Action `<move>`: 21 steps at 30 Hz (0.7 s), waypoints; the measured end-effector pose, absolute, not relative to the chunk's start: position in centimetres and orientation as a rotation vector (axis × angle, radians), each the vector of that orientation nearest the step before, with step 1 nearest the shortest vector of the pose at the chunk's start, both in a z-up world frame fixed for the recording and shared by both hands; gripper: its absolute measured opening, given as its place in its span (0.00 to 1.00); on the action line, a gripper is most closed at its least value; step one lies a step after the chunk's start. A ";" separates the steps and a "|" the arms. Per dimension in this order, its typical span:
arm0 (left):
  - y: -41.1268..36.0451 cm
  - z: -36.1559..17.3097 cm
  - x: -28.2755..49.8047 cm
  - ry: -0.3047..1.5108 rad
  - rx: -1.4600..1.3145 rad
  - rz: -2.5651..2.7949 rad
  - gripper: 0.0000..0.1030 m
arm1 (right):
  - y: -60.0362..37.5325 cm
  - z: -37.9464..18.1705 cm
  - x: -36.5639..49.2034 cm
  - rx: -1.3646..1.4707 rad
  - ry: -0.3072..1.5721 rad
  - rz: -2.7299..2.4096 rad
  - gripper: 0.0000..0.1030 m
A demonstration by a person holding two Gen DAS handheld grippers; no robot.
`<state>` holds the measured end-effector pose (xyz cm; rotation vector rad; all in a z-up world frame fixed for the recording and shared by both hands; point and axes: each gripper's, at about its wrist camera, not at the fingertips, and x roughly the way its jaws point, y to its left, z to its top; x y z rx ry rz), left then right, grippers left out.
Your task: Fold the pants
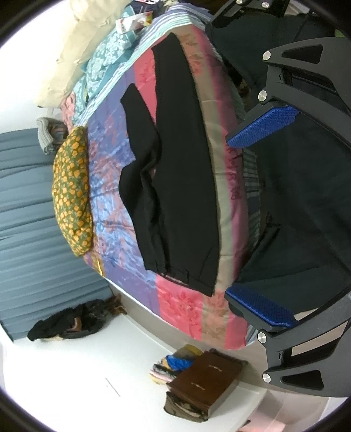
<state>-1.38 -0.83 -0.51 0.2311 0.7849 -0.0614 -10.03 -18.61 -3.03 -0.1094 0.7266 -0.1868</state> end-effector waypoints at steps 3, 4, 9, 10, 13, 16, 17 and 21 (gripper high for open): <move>-0.9 -0.5 -1.4 0.780 0.233 -0.060 0.99 | -18.4 -3.0 -10.0 -0.119 0.719 -0.177 1.00; -0.9 -0.5 -1.5 0.779 0.232 -0.059 0.99 | -18.3 -3.0 -10.0 -0.122 0.718 -0.172 1.00; -1.0 -0.7 -1.5 0.789 0.229 -0.061 0.99 | -18.2 -3.3 -9.9 -0.120 0.722 -0.165 1.00; -1.1 -0.7 -1.5 0.789 0.231 -0.065 0.99 | -18.3 -3.3 -9.9 -0.117 0.724 -0.168 1.00; -1.2 -0.6 -1.6 0.784 0.240 -0.071 0.99 | -18.2 -2.9 -10.2 -0.119 0.707 -0.165 1.00; -1.4 -0.9 -1.4 0.797 0.248 -0.071 0.99 | -18.3 -2.6 -10.5 -0.116 0.680 -0.176 1.00; -1.5 -0.8 -1.3 0.798 0.254 -0.072 0.99 | -18.4 -2.6 -10.5 -0.109 0.681 -0.181 1.00; -1.7 0.1 -0.8 0.751 0.279 -0.061 0.99 | -20.2 -2.6 -10.5 -0.044 0.686 -0.212 1.00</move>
